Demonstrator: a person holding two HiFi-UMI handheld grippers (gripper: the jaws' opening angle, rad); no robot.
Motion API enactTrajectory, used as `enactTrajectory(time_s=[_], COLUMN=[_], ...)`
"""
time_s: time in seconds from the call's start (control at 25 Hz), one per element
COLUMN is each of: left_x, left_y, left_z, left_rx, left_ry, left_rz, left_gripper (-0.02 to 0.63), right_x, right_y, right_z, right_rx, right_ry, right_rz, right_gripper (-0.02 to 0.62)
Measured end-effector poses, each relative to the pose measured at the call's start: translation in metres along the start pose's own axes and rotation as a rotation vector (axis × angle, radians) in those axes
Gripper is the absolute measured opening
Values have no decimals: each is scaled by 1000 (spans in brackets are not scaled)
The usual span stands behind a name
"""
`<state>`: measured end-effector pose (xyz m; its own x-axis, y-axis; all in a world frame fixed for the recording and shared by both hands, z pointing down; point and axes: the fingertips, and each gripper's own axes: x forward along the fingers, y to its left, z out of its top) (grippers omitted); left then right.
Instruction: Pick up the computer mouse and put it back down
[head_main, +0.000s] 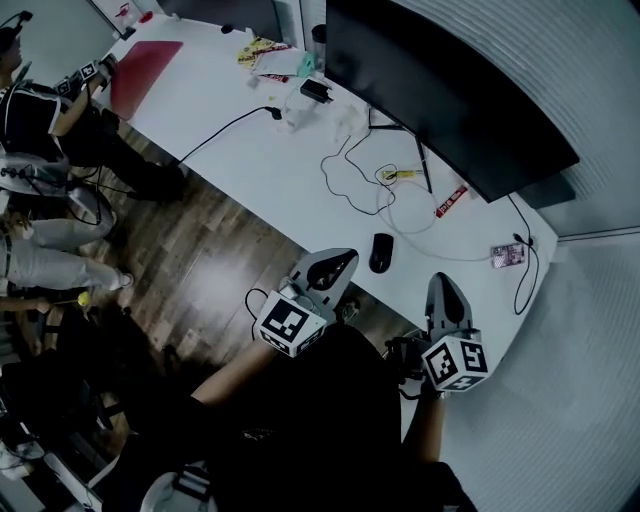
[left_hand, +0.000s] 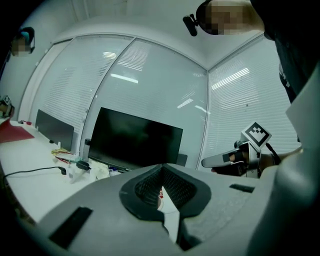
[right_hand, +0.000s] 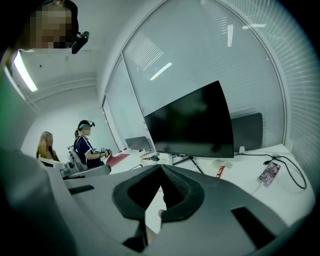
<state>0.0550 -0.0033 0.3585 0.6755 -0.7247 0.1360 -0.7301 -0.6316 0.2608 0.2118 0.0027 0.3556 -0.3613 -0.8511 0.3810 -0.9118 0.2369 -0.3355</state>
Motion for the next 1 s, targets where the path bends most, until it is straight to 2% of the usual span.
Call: enactTrajectory(time_s=[0.24, 0.4, 0.76, 1.0], left_x=[17, 30, 35, 43], left_y=[21, 26, 53, 76], left_z=[-17, -18, -37, -52], left_rx=[-33, -20, -36, -48], left_ry=[61, 52, 78, 111], left_rz=[-73, -120, -162, -178], left_gripper=[6, 6, 6, 6], right_x=[28, 45, 86, 112], right_y=[3, 0, -1, -16], right_z=[-6, -16, -56, -88], right_rx=[57, 52, 78, 75], right_ry=[67, 106, 192, 267], right_rz=[-91, -137, -210, -265], right_gripper=[-2, -2, -1, 1])
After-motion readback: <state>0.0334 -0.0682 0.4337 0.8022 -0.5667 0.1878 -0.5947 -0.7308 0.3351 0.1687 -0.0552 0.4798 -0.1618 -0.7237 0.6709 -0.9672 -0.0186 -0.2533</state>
